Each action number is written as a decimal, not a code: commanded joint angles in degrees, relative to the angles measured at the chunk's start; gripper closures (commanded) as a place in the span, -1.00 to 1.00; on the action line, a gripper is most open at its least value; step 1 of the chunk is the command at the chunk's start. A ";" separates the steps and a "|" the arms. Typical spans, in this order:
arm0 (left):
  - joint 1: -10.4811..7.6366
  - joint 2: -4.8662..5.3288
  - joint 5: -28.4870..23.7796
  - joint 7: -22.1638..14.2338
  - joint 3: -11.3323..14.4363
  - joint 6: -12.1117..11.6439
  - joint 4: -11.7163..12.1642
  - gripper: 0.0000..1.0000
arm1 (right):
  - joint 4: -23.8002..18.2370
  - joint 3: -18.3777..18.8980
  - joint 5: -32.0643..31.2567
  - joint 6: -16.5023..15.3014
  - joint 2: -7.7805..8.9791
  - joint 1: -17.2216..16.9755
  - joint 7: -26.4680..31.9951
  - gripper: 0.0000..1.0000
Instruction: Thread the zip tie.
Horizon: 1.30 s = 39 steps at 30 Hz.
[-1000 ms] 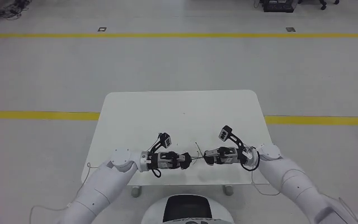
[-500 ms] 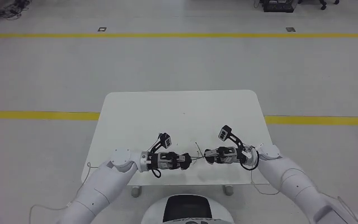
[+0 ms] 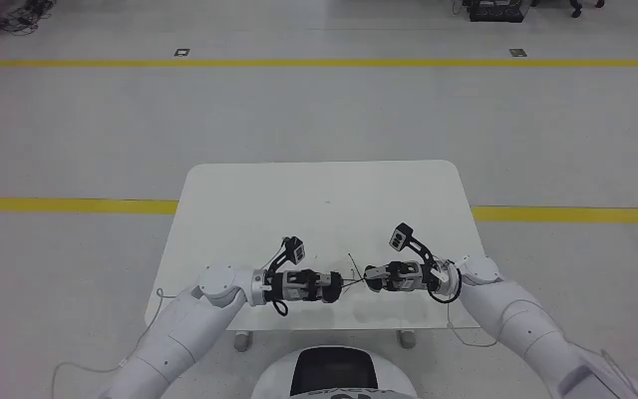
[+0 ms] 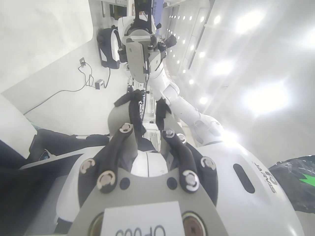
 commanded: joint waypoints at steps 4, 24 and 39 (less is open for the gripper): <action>0.10 0.09 0.49 2.87 0.16 0.90 -0.29 -1.00 | 0.20 -0.13 0.32 0.00 -0.12 0.00 0.00 1.00; 0.94 -0.40 1.26 12.63 1.22 0.21 -2.50 -1.00 | -2.02 2.75 2.47 0.00 -0.25 -2.47 -1.94 1.00; 1.35 -0.93 2.35 18.52 2.89 0.74 -3.76 -1.00 | -4.04 4.97 -0.53 0.83 -0.74 -4.20 -6.51 1.00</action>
